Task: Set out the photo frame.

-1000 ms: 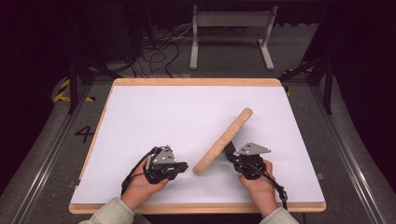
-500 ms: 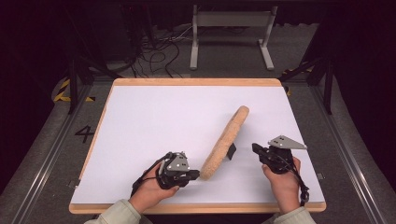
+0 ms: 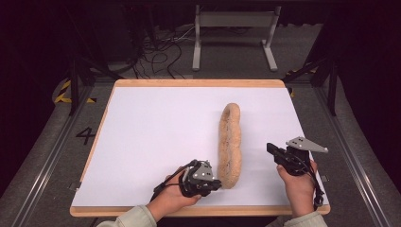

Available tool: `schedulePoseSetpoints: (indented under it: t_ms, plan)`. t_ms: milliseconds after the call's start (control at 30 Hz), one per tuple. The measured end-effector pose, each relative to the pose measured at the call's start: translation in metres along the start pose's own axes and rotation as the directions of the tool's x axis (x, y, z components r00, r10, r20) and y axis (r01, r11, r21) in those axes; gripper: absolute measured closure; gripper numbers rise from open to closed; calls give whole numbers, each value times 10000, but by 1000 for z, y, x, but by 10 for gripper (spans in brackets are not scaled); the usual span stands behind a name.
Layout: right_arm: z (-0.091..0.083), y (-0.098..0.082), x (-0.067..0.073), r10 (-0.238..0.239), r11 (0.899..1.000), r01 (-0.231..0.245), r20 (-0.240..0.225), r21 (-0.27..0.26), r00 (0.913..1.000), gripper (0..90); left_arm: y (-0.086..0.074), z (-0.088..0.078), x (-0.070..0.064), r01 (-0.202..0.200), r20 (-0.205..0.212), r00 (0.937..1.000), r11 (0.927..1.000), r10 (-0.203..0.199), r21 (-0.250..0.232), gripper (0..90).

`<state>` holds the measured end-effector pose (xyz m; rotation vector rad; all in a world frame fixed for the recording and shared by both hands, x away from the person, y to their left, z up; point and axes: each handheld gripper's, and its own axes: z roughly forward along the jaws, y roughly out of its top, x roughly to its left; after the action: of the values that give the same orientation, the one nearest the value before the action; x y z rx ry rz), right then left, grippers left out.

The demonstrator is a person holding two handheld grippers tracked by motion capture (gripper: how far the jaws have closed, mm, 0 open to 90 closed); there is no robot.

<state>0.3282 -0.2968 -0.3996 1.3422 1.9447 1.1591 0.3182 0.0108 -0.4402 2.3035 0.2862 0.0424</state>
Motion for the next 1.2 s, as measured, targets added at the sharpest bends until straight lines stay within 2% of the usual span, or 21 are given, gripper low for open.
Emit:
schedulePoseSetpoints:
  t_ms: [333,500,667,733,767,833,867,1000,1067,1100,1200]
  plan:
    - [-2,-1,2,-73,10000,73,-42,47,10000,882,20,25,-4,-63,202,9998,9999,65,-134,823]
    - [-8,-1,1,-183,9998,181,265,51,9995,878,29,36,-7,-243,21,9997,9996,244,-141,823]
    - [-20,-4,-2,-144,9999,147,310,-92,9994,862,38,45,-7,-243,-43,9997,9995,242,-180,823]
    - [-24,-5,-2,-144,9998,147,263,-108,9995,850,41,49,-10,-356,-392,9986,9992,349,-173,823]
    - [-26,-7,-3,-145,9998,148,243,-128,9996,840,42,51,-12,-442,-775,9960,9990,435,-76,816]
    - [-27,-10,-3,-82,9999,83,142,-94,9999,801,44,55,-16,-516,-1092,9928,9986,500,-118,808]
    - [-26,-13,-3,-70,10000,70,95,26,9999,783,45,56,-17,-489,-1147,9923,9987,473,-112,806]
    - [-26,-19,-1,-98,9997,96,66,214,9999,699,45,56,-12,-96,-788,9969,9996,76,-247,787]
    - [-27,-19,1,-156,9990,142,342,413,9993,670,43,53,-12,-74,-874,9962,9997,52,-249,781]
    - [-28,-19,1,-151,9988,132,389,470,9991,665,42,51,-12,-185,-872,9960,9997,169,-181,786]
    - [-31,-19,2,-117,9988,103,291,477,9995,639,39,43,-13,-339,-1018,9942,9994,335,-31,787]
